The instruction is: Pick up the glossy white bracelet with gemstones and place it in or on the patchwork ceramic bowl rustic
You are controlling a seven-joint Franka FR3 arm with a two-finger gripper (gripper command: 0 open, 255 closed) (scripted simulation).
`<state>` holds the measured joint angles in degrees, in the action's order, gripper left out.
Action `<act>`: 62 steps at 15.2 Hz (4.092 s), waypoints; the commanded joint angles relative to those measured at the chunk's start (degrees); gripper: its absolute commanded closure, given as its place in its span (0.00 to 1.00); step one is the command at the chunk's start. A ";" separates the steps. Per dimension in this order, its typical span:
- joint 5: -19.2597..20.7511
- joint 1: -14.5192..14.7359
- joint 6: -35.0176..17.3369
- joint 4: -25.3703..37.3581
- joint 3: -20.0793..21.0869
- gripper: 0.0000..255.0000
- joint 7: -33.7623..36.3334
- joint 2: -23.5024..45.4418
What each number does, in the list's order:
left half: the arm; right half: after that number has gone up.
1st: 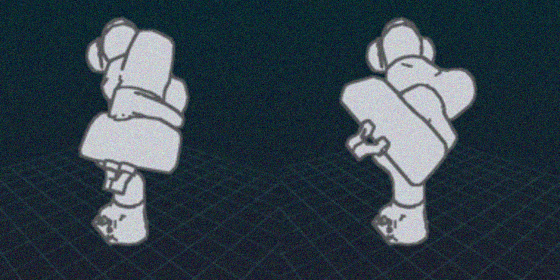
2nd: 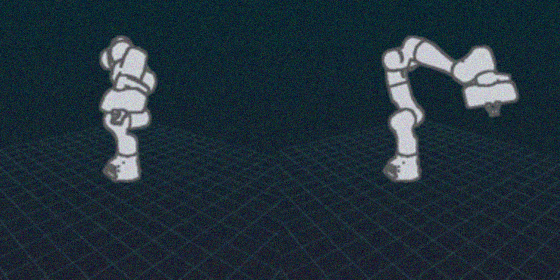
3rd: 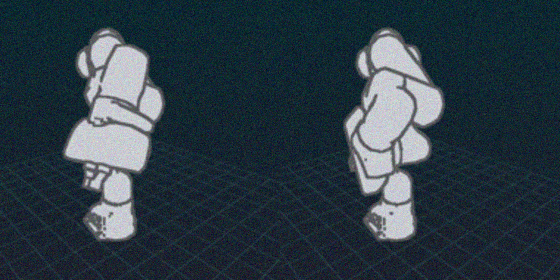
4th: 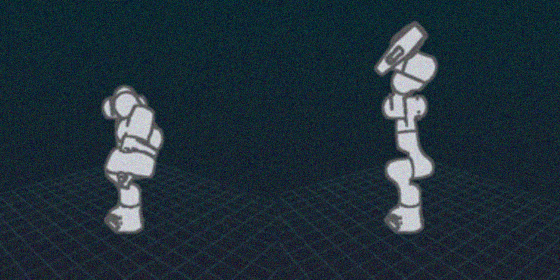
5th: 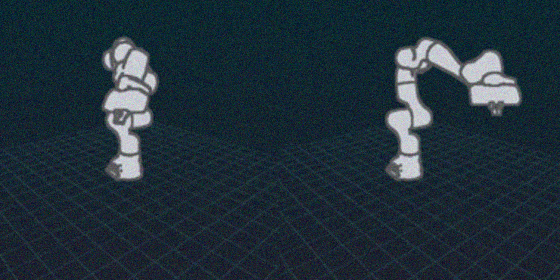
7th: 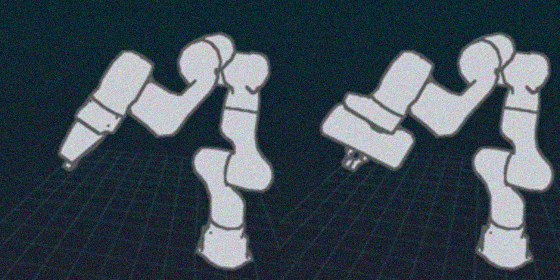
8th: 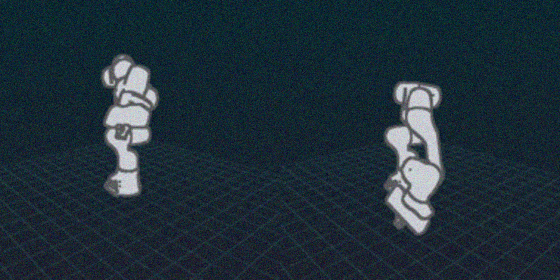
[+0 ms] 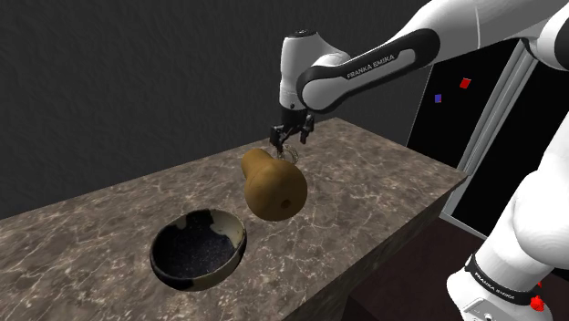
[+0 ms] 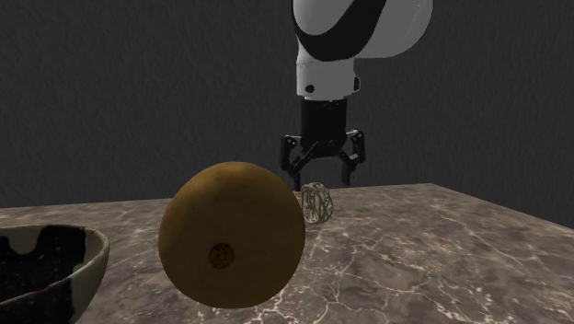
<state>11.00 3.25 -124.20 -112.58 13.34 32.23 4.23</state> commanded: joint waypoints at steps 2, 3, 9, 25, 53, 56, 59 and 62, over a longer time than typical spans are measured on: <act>0.63 -0.03 -2.19 -1.03 -0.12 0.00 0.55 1.16; 0.82 -0.06 -2.85 -1.31 -0.18 0.00 0.68 1.56; 1.14 -0.10 -3.88 -1.71 -0.27 0.00 0.88 2.22; 0.59 -0.12 -1.79 -0.41 -0.19 1.00 0.30 1.36; -1.85 0.06 18.86 17.75 0.19 1.00 -3.43 -1.47; -1.70 0.77 20.04 18.65 0.82 1.00 -2.24 -1.57; -1.19 2.86 20.84 18.58 2.69 1.00 1.74 -1.83; -0.56 4.99 21.84 19.16 4.63 1.00 5.78 -1.54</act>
<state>10.19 7.48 -102.92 -93.93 17.29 36.50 2.48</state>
